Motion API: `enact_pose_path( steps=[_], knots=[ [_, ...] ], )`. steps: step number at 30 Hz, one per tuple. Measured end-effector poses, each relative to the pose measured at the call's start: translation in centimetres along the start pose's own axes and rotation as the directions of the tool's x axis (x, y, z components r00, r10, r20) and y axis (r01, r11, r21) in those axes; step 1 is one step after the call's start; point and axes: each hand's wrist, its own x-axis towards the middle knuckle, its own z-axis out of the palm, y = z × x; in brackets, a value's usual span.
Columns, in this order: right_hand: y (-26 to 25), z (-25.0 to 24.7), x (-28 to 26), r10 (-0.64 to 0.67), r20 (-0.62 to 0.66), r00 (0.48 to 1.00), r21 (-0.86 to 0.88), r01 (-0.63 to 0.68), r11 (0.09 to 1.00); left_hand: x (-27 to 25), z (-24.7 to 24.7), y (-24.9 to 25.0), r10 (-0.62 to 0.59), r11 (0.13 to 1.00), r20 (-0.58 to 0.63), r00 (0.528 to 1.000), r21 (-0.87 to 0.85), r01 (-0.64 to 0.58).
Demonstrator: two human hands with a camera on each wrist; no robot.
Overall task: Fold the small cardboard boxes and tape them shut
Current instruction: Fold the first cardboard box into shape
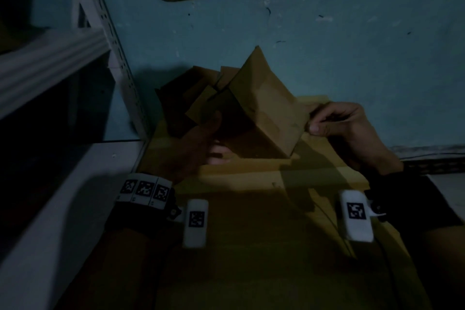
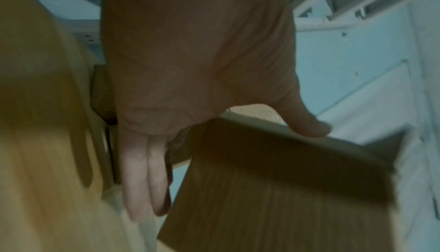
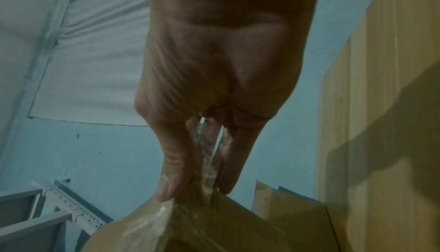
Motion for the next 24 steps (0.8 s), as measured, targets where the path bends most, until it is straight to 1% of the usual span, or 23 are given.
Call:
enact_pose_path(
  steps=[3,6,9,12,16,21,24],
  knots=[
    [-0.2,-0.6,0.0,0.010,0.019,1.000,-0.012,-0.010,1.000,-0.3,-0.1,0.1,0.005,0.999,0.044,0.999,0.038,-0.007],
    [-0.6,-1.6,-0.1,0.031,0.081,0.996,-0.020,-0.029,0.999,-0.5,-0.1,-0.2,-0.054,0.998,0.019,0.998,0.024,0.054],
    [-0.8,-2.0,-0.1,0.071,0.154,0.985,-0.078,-0.059,0.995,-0.6,-0.1,-0.8,-0.107,0.993,0.028,0.994,0.060,0.105],
    [-1.0,-2.4,-0.2,0.072,0.149,0.986,-0.113,-0.056,0.992,-0.3,0.0,-1.1,-0.130,0.984,0.026,0.991,0.127,0.126],
    [-1.3,-2.9,-0.3,0.064,0.113,0.992,-0.148,-0.047,0.988,-0.1,0.6,-1.1,-0.126,0.970,0.031,0.992,0.215,0.117],
    [-1.6,-3.2,-0.3,0.068,0.093,0.993,-0.211,-0.047,0.976,0.0,1.5,-1.8,-0.081,0.973,0.026,0.996,0.220,0.073],
    [-1.8,-3.3,-0.4,0.066,0.097,0.993,-0.243,-0.041,0.969,0.1,2.0,-1.9,-0.048,0.979,-0.009,0.999,0.199,0.048]
  ],
)
